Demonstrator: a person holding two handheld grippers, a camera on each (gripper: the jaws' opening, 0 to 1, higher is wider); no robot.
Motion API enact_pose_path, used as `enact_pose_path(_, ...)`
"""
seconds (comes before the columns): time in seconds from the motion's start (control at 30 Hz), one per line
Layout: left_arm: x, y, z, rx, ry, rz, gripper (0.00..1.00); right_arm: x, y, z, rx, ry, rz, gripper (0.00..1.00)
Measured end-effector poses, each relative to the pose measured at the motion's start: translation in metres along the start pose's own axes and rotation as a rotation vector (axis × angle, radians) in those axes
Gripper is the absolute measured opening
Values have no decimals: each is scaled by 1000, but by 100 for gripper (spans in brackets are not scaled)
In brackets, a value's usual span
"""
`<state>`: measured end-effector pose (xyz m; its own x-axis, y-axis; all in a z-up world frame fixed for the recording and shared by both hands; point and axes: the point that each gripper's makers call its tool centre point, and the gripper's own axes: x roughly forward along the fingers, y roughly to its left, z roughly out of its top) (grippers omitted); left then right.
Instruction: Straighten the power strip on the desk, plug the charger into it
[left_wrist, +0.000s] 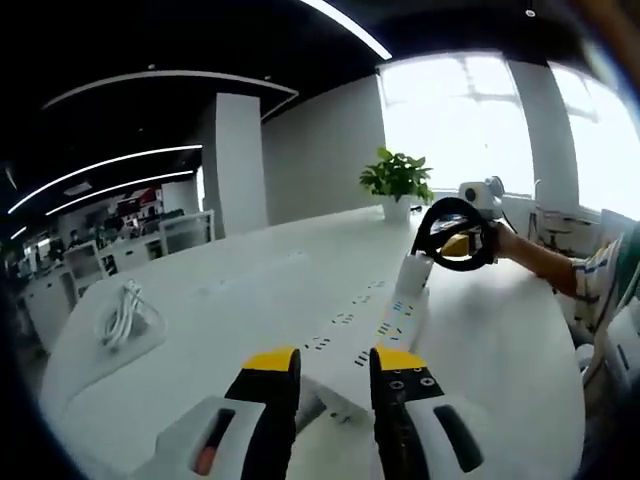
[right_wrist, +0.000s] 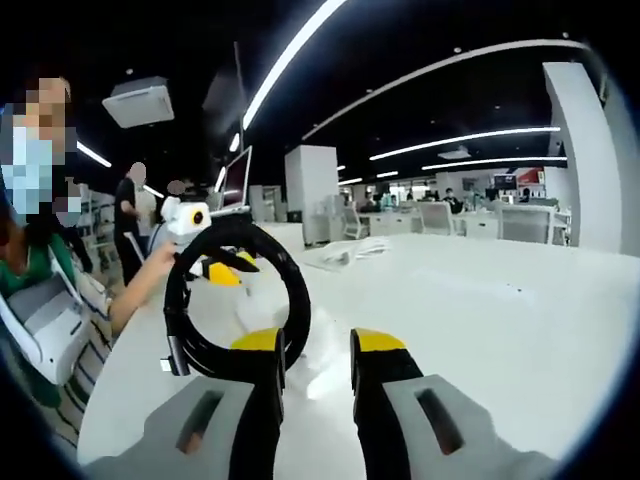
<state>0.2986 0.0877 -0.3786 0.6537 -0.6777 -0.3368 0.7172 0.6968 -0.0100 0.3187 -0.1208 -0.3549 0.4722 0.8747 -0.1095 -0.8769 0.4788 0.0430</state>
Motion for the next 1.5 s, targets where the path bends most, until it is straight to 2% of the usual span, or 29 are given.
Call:
enact_pose_path(0.1,-1,-1,-5,6,26,-2,28,1,1,0,5,-11,-1,25)
enact_pose_path(0.3,-2,-4,-9,2,42,-12,28,-4,-1,-3,-13,-3,-20,26)
enact_pose_path(0.37,0,-5,-12,-8,53,-22,28,-7,-4,-5,15,-2,-25,27)
enact_pose_path(0.5,3,-6,-24,-14,111,-29,27,-13,-9,-10,20,12,-44,25)
enact_pose_path(0.93,4,-13,-31,-28,126,-59,27,-11,0,-12,27,20,-15,25)
enact_pose_path(1.13,5,-15,-35,-17,143,-63,27,-12,-8,-15,63,20,-39,24)
enact_pose_path(1.3,5,-15,-37,-7,154,-61,28,-3,-4,-40,-24,144,-49,24)
enact_pose_path(1.5,6,-14,-37,-18,150,-50,27,6,2,-46,-23,161,-21,24)
